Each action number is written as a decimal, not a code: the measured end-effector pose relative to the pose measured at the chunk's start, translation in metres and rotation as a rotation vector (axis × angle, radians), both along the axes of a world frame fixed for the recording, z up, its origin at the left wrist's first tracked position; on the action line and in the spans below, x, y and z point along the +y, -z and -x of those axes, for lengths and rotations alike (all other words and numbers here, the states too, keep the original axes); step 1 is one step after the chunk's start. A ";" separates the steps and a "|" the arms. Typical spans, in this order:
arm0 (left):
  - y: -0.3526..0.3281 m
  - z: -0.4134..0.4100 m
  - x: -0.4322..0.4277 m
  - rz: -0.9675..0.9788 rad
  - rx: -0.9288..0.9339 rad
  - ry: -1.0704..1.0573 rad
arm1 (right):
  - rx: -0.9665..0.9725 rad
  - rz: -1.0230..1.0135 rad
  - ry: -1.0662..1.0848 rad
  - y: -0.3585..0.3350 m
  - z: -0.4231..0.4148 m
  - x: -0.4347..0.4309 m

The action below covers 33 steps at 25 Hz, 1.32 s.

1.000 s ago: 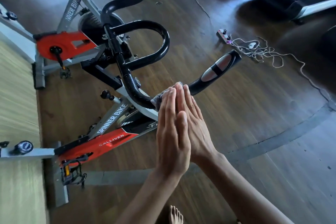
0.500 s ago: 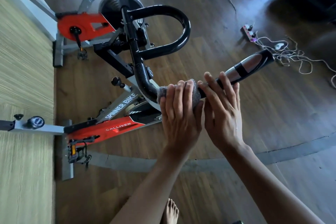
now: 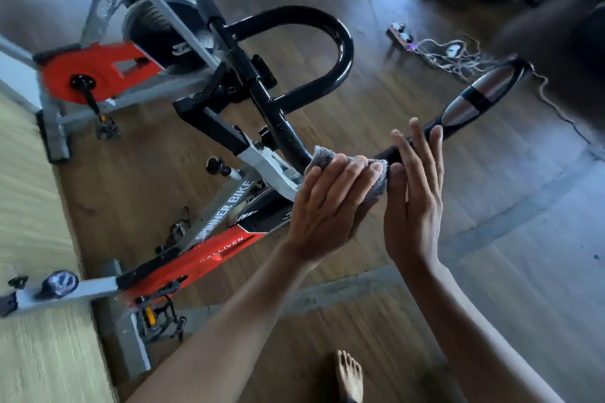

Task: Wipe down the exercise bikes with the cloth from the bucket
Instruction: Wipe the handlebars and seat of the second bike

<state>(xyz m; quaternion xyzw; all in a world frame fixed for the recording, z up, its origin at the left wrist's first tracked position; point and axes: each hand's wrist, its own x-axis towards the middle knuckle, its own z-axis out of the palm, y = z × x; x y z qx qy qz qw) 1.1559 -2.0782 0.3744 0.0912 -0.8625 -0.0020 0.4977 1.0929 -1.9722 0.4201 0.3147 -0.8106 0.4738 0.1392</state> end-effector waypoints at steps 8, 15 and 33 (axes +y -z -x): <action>0.006 -0.003 -0.078 0.115 0.099 0.487 | -0.182 0.078 0.263 -0.008 -0.031 -0.031; 0.005 0.009 -0.127 0.171 0.105 0.681 | -0.226 0.124 0.311 -0.010 -0.036 -0.039; -0.074 -0.027 -0.093 0.231 -0.518 0.764 | -0.527 0.304 0.503 -0.056 -0.044 -0.012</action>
